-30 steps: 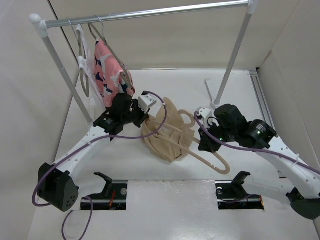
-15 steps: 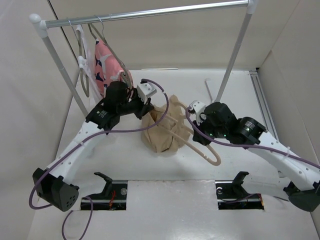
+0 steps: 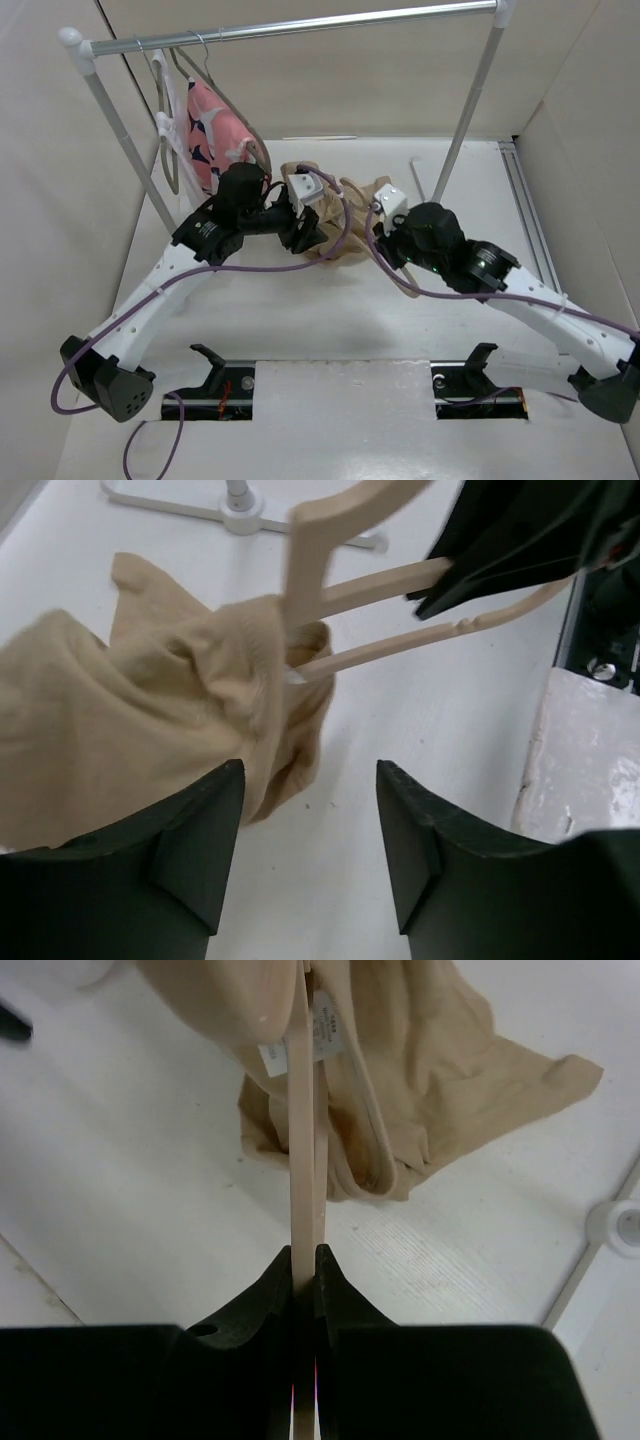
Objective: Place the t-shirt on the hanger
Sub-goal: Place tshirt on hanger
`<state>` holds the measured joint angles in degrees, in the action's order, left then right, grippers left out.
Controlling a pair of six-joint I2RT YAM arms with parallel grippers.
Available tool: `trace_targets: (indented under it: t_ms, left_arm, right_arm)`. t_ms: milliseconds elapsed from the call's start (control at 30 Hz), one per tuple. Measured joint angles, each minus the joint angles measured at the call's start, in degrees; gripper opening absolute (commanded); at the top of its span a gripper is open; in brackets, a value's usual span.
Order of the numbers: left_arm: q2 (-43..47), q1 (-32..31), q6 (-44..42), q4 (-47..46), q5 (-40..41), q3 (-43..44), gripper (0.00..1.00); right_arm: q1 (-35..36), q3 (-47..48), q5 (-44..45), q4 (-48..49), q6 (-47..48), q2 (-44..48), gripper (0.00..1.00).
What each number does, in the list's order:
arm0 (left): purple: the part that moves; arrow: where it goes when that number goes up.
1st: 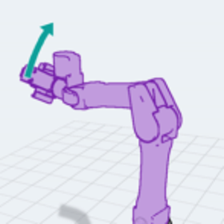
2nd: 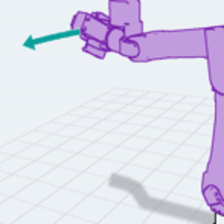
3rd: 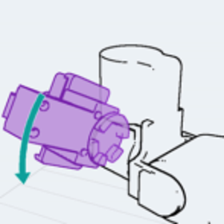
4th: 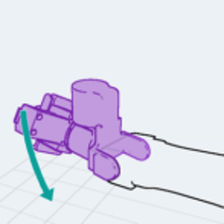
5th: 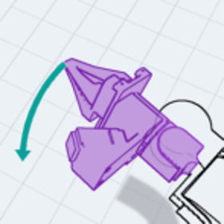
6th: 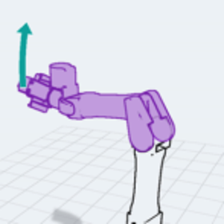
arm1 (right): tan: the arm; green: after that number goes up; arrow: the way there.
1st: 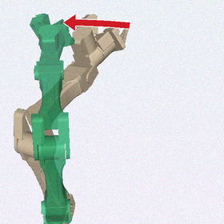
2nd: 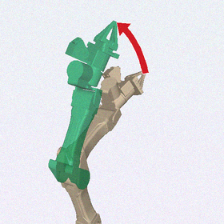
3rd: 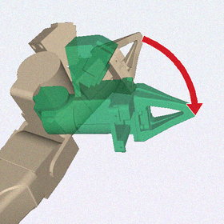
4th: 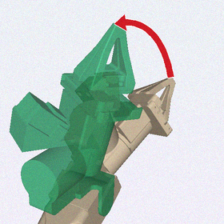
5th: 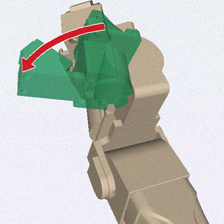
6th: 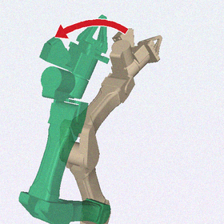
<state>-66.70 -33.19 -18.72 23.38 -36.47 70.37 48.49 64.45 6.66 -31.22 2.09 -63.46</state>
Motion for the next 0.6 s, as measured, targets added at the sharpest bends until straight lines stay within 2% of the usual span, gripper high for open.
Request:
trace_targets:
  t_ms: [167, 267, 367, 467, 600]
  left_arm:
    - [0.31, 1.05, -2.93, -1.49, 3.02, 0.94, 0.54]
    - [2.08, 1.86, -6.40, -3.67, 4.00, 1.03, 0.60]
    - [5.55, 2.12, -11.15, -6.56, 3.48, 0.33, 0.70]
    - [8.48, 2.12, -16.92, -8.59, 2.38, -0.39, 0.73]
    - [6.14, 2.08, -23.76, -8.52, 2.75, 0.02, 0.76]
  right_arm:
    - [-0.02, -11.19, -0.74, 3.32, 3.52, 12.79, 0.00]
    - [-0.02, -14.43, -1.49, 4.33, 4.66, 16.57, 0.00]
    - [-0.02, -15.82, -2.25, 5.27, 5.66, 17.92, 0.00]
    - [-0.02, -16.37, -2.75, 6.10, 6.08, 18.10, 0.00]
    - [-0.02, -16.52, -3.26, 6.43, 6.32, 18.01, 0.00]
